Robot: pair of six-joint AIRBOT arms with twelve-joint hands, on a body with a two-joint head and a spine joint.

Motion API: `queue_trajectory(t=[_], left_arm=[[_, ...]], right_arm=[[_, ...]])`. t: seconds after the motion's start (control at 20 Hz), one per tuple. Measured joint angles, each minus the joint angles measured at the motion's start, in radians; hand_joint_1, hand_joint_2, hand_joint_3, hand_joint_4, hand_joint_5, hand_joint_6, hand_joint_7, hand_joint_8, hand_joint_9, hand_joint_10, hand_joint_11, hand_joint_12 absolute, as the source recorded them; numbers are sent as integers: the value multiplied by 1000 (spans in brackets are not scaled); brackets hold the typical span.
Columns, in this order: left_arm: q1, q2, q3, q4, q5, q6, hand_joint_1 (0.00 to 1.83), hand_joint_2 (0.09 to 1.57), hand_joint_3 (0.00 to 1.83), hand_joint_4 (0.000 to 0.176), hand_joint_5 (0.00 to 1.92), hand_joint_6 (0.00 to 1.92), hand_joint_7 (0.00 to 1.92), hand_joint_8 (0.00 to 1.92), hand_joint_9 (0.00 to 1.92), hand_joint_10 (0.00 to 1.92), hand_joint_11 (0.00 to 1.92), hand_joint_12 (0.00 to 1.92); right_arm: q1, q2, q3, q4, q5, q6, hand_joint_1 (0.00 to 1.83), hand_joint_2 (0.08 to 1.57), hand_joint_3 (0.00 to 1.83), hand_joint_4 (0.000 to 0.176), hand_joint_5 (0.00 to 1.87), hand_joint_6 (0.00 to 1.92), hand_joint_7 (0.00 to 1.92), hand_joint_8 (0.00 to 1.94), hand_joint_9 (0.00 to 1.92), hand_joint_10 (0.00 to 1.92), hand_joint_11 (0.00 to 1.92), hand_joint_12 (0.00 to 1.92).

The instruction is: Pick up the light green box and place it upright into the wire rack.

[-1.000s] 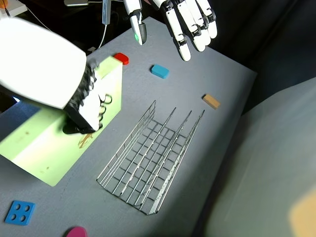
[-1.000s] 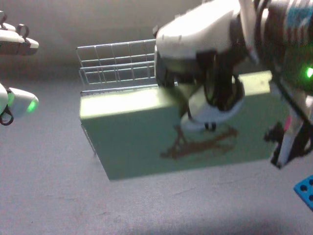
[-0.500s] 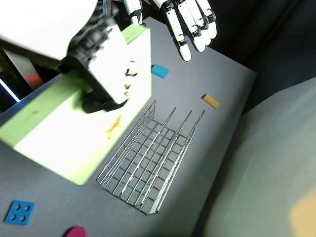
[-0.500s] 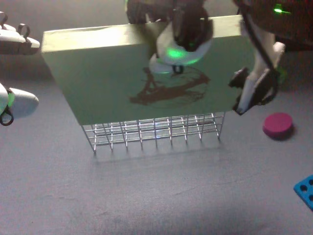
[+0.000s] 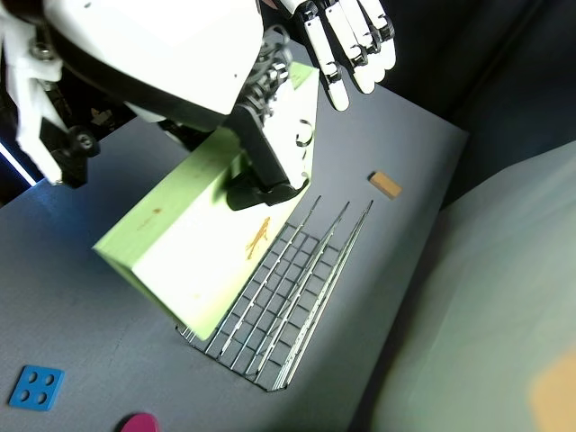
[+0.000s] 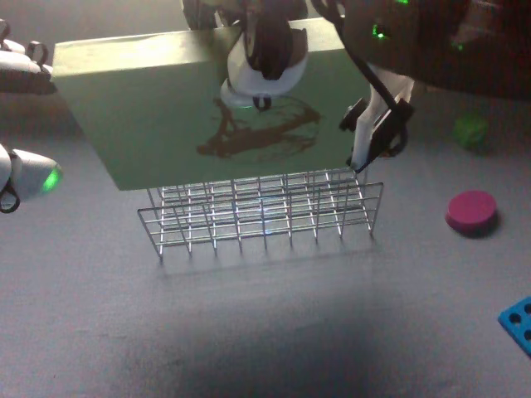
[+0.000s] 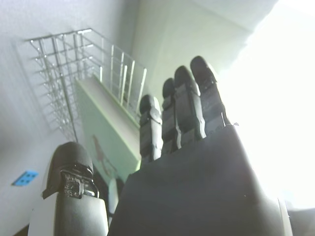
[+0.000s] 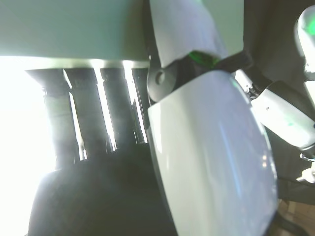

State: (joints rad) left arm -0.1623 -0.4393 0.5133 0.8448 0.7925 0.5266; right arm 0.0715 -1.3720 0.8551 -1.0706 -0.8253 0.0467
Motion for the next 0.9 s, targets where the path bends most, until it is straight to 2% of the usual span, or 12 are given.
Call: queue_trajectory(t=[0.6, 0.9], left_arm=[[0, 0, 2, 0, 1, 0, 169, 1234, 1, 100, 210, 4, 148, 2, 161, 2, 0, 455], [0, 0, 2, 0, 0, 0, 170, 1236, 2, 99, 209, 2, 150, 2, 162, 1, 0, 451]], right_arm=[[-71, -22, 75, -47, 48, 45, 1223, 1154, 0, 0, 862, 1023, 967, 1201, 886, 1183, 739, 1556], [-123, -45, 145, 8, 87, 51, 1219, 1156, 0, 0, 863, 1030, 960, 1206, 888, 1200, 761, 1599]])
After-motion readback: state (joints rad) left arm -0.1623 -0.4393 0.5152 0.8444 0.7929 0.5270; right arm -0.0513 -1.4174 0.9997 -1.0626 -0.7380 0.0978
